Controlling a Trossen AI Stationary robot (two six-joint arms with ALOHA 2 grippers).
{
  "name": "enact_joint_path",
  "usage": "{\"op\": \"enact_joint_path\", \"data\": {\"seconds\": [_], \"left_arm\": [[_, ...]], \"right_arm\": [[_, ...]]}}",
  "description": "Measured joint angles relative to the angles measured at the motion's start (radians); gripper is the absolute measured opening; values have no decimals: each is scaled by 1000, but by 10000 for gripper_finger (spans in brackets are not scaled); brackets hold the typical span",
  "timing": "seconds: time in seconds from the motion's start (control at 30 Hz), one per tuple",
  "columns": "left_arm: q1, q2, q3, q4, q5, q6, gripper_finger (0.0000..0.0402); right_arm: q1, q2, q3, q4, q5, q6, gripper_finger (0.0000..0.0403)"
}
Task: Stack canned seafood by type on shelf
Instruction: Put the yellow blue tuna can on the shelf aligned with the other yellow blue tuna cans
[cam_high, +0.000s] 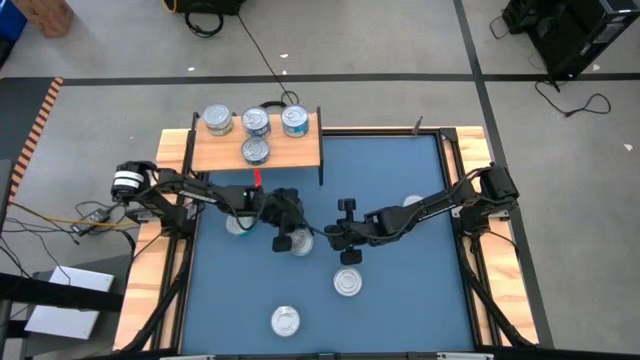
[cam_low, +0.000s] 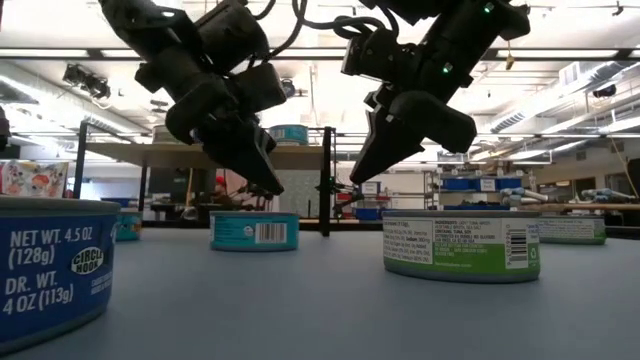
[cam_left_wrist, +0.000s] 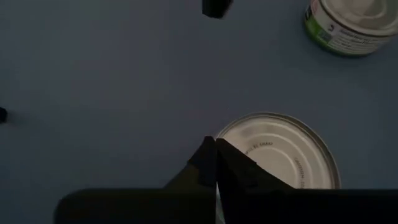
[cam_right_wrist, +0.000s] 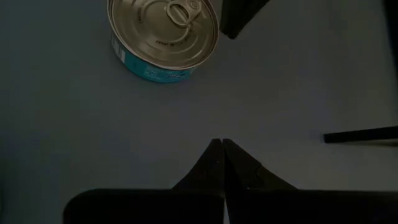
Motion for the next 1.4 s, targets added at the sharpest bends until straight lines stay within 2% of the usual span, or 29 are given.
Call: {"op": "enact_joint_path", "data": {"seconds": [0.2,0.37,0.5,0.63,0.8,1.03,1.23,1.4], "left_arm": [[-30,-8,37,-66,4,5,54],[-143,-9,56,-173,0,108,104],[-239,-9,56,-224,-103,202,132],[-294,-2,56,-233,-177,237,141],[-304,7,53,-233,-273,258,141],[-301,62,41,-206,-280,307,121],[-301,92,46,-197,-295,319,83],[-301,71,48,-206,-301,319,28]], "right_arm": [[1,0,0,2,0,14,2],[2,0,0,2,0,16,2],[2,0,0,1,0,15,2],[2,0,0,2,0,14,2],[2,0,0,4,12,15,2],[2,-1,0,11,15,10,2],[2,-1,0,10,15,8,2],[1,-1,0,10,7,2,3]]}}
